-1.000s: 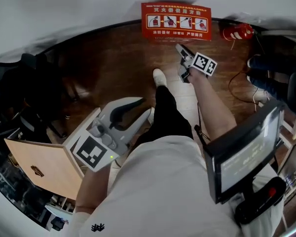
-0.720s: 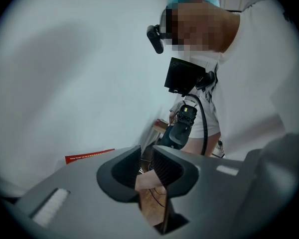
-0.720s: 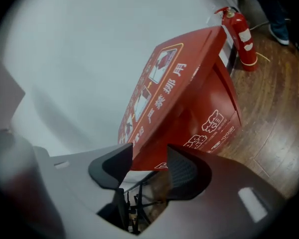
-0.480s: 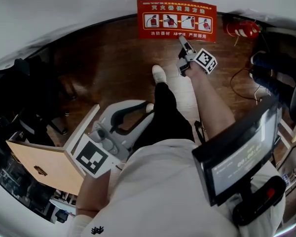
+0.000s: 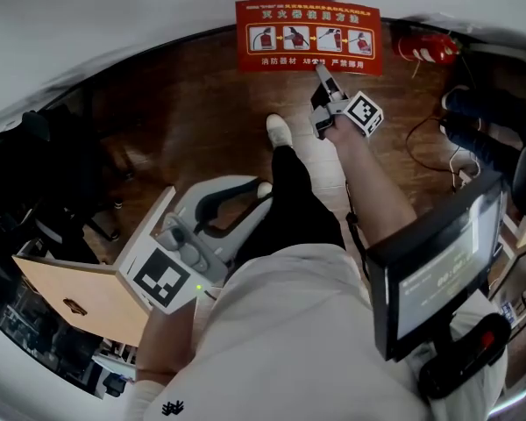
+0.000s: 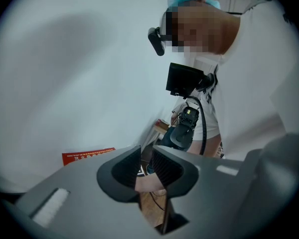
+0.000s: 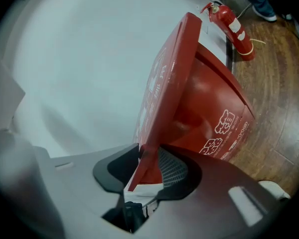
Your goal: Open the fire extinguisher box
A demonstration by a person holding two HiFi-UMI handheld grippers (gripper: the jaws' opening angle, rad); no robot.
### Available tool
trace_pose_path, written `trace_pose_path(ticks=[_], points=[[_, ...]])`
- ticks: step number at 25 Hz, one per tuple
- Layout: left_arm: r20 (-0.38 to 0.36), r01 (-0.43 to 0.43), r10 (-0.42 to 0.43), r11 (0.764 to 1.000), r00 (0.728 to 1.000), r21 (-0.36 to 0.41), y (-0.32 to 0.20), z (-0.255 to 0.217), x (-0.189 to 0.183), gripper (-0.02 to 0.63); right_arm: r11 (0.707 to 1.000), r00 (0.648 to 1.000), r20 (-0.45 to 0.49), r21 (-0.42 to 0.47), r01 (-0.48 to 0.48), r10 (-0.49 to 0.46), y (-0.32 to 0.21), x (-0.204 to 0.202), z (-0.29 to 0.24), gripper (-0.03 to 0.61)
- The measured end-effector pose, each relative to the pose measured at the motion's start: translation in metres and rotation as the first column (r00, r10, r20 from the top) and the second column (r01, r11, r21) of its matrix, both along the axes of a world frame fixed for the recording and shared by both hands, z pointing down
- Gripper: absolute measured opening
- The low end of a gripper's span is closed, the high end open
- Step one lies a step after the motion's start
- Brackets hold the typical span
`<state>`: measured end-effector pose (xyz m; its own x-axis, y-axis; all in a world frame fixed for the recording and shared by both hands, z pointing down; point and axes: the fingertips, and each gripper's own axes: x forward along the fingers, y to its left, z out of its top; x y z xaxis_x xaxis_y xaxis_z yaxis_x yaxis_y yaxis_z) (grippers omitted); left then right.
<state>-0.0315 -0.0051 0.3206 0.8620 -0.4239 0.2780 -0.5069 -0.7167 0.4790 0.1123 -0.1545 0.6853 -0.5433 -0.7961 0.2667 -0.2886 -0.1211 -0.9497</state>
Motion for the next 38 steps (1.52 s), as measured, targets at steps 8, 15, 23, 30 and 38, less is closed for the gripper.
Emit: trace_pose_path(ticks=[8, 15, 23, 30, 38], points=[[-0.047, -0.006, 0.007, 1.000, 0.999, 0.023, -0.010, -0.013, 0.008, 0.063, 0.995, 0.998, 0.052, 0.095, 0.029, -0.034, -0.020, -0.005, -0.071, 0.109], [-0.073, 0.019, -0.015, 0.999, 0.997, 0.047, -0.016, -0.021, 0.006, 0.055, 0.980, 0.997, 0.065, 0.198, 0.025, -0.039, -0.062, -0.006, -0.122, 0.097], [-0.081, 0.079, -0.075, 0.996, 0.994, 0.050, -0.025, -0.022, -0.001, 0.054, 0.955, 0.999, 0.025, 0.295, 0.024, -0.033, -0.140, 0.001, -0.161, 0.092], [-0.068, 0.112, -0.110, 0.993, 0.992, 0.036, -0.036, -0.021, -0.004, 0.054, 0.957, 1.000, 0.025, 0.289, 0.009, -0.017, -0.190, 0.010, -0.162, 0.104], [-0.069, 0.128, -0.125, 0.991, 0.990, 0.031, -0.041, -0.021, -0.009, 0.052, 0.951, 1.000, 0.016, 0.307, -0.021, 0.017, -0.205, 0.011, -0.165, 0.103]])
